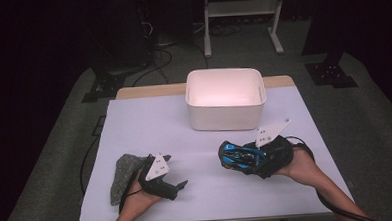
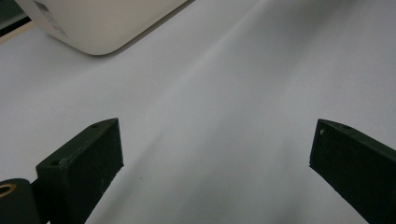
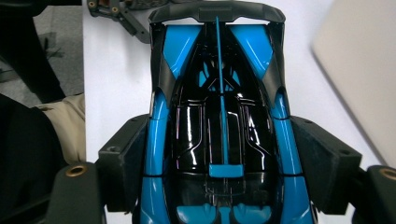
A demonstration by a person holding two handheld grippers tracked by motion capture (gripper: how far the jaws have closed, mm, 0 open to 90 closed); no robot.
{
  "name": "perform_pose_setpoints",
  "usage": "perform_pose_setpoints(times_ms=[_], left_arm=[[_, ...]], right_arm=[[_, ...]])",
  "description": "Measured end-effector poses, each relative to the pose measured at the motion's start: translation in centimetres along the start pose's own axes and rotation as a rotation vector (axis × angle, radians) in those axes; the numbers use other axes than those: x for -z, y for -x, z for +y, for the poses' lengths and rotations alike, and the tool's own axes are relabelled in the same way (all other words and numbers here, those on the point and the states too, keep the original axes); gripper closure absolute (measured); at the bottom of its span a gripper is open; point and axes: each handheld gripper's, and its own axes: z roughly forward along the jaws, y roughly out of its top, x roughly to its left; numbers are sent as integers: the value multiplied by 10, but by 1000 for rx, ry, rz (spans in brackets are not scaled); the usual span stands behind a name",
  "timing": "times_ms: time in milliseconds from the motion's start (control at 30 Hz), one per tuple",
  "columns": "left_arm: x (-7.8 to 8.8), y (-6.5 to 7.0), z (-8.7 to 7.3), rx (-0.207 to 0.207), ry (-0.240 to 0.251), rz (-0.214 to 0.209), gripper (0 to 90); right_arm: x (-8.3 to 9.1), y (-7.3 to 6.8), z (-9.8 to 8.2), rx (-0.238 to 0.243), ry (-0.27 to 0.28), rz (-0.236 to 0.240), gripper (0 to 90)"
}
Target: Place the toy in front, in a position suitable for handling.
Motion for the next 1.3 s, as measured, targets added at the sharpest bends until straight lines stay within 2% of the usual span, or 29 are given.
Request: perform_pose_setpoints(times_ms=[567,933,1167,1300], left_arm=[[7,-5,-2,19,17,13,19],[9,-7,-3,22,18,17,19],[9,-8,-4,31,20,16,19],[8,-8,-4,22,1,9,19]], right_arm=[[-48,-2,2,31,-55,82,250],[-72,-4,0,41,-74,125,250],[-82,-3,-2,48,-85,126,250],[-87,-2,-5,54,-95,125,250]])
